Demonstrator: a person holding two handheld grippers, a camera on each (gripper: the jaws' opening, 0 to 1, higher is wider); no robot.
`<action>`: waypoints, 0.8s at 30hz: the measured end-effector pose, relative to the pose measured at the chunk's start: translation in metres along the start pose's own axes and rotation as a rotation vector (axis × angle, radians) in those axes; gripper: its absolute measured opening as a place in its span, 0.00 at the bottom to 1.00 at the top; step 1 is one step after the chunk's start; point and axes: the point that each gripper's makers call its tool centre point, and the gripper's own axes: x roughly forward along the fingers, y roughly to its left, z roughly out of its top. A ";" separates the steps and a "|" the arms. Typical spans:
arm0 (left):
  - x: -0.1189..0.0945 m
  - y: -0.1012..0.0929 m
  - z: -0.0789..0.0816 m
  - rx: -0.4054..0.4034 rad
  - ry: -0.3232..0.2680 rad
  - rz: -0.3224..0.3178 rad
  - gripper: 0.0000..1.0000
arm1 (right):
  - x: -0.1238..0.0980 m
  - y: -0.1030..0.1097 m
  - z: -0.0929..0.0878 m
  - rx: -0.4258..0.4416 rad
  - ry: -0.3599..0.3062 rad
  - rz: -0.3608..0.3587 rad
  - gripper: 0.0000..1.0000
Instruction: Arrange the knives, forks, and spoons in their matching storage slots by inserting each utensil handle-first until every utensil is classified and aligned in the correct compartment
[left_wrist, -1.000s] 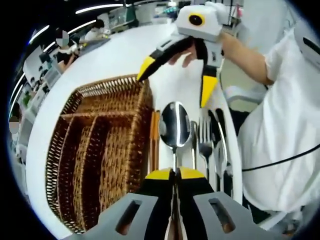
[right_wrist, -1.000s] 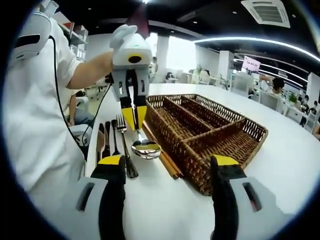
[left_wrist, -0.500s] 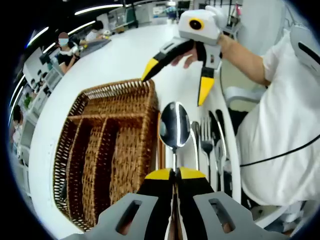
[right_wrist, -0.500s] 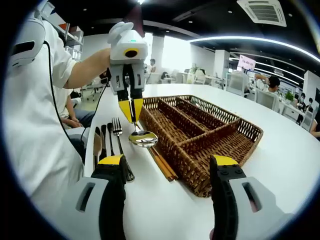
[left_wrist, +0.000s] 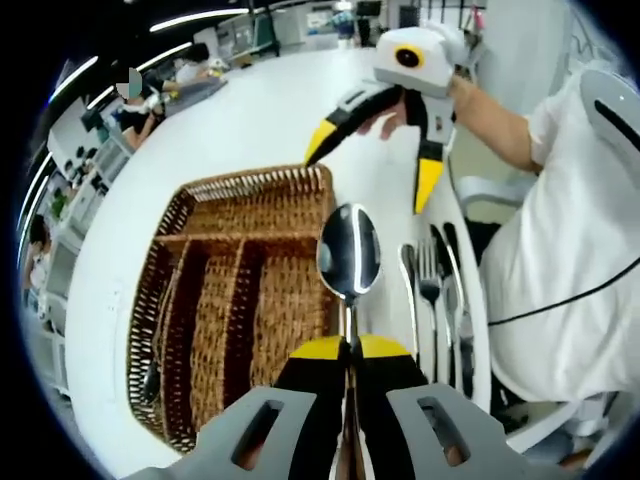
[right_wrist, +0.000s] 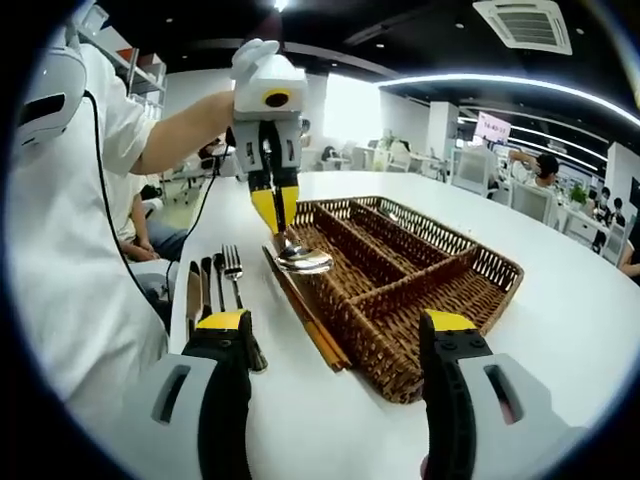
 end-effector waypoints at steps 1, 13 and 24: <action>-0.001 0.003 0.000 -0.001 0.001 0.001 0.01 | 0.000 0.000 0.000 -0.001 0.000 -0.001 0.71; -0.009 0.031 0.001 0.002 0.009 0.023 0.01 | 0.001 -0.005 0.004 -0.002 -0.002 -0.002 0.70; -0.013 0.057 -0.001 -0.018 -0.005 0.046 0.01 | 0.004 -0.005 0.008 -0.007 0.010 0.003 0.70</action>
